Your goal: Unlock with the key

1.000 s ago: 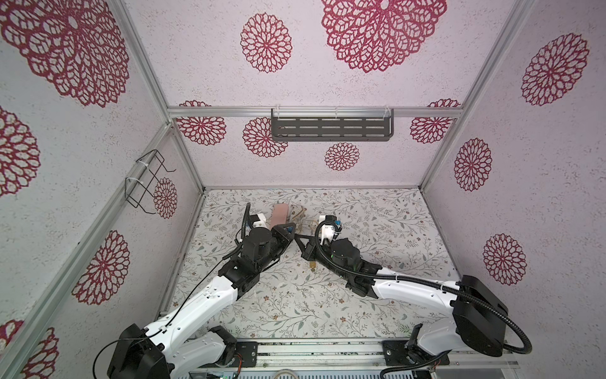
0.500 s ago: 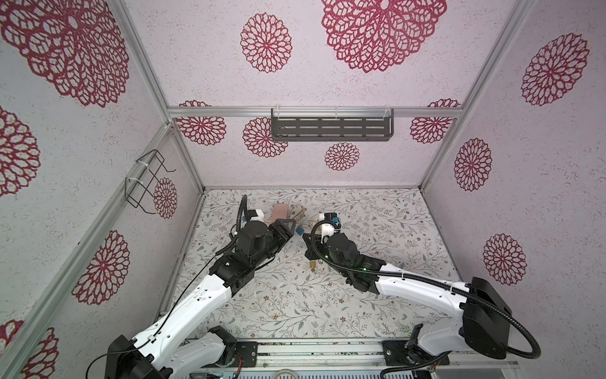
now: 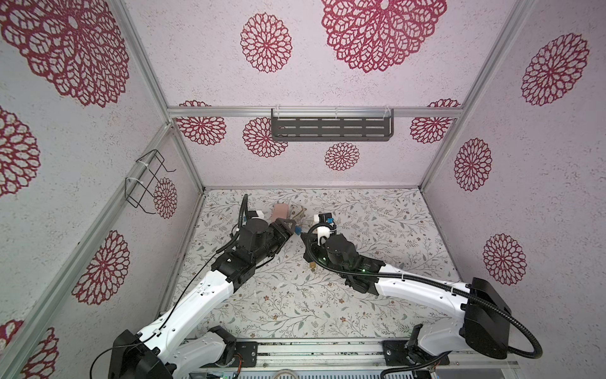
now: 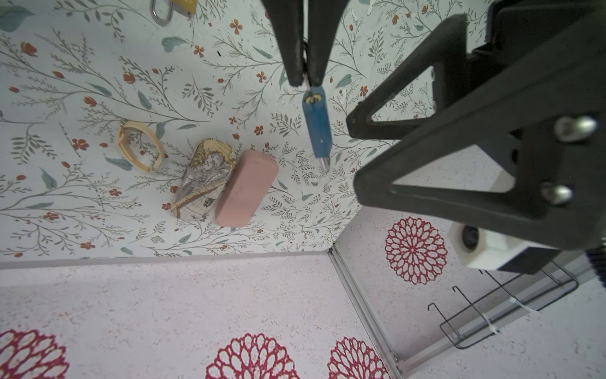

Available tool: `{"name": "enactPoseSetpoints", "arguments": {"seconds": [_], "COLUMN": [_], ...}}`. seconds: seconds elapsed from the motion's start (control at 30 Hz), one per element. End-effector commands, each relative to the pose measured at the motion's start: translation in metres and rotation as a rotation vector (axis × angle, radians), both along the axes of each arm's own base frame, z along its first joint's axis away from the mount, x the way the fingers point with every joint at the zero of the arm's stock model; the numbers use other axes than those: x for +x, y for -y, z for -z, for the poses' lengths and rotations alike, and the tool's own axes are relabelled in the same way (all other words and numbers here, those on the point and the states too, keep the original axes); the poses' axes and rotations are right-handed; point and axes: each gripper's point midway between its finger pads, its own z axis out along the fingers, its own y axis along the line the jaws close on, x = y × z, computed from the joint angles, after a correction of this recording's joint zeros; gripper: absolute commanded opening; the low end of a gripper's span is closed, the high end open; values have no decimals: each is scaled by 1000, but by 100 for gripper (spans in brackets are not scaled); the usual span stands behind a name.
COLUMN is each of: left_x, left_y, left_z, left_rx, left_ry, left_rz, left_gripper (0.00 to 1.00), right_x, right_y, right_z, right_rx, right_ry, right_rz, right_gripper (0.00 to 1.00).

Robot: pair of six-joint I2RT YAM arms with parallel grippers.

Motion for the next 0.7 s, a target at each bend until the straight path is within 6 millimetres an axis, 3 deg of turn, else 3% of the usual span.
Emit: {"name": "enactPoseSetpoints", "arguments": {"seconds": [0.0,0.3,0.5,0.67], "left_x": [5,15,13,12], "left_y": [5,10,12,15], "left_z": [-8,-14,-14,-11], "left_rx": [-62,-141,-158,-156], "left_ry": [13,28,26,14], "left_rz": [-11,-43,-57,-51], "left_gripper": [66,57,48,45], "right_x": [2,-5,-1,0], "right_y": [-6,-16,-15,-12], "right_z": [-30,-30,-28,-27], "right_rx": [32,48,41,6], "right_ry": [106,120,127,140], "right_rz": [-12,-74,-51,-22], "right_gripper": [0,0,0,0]}}
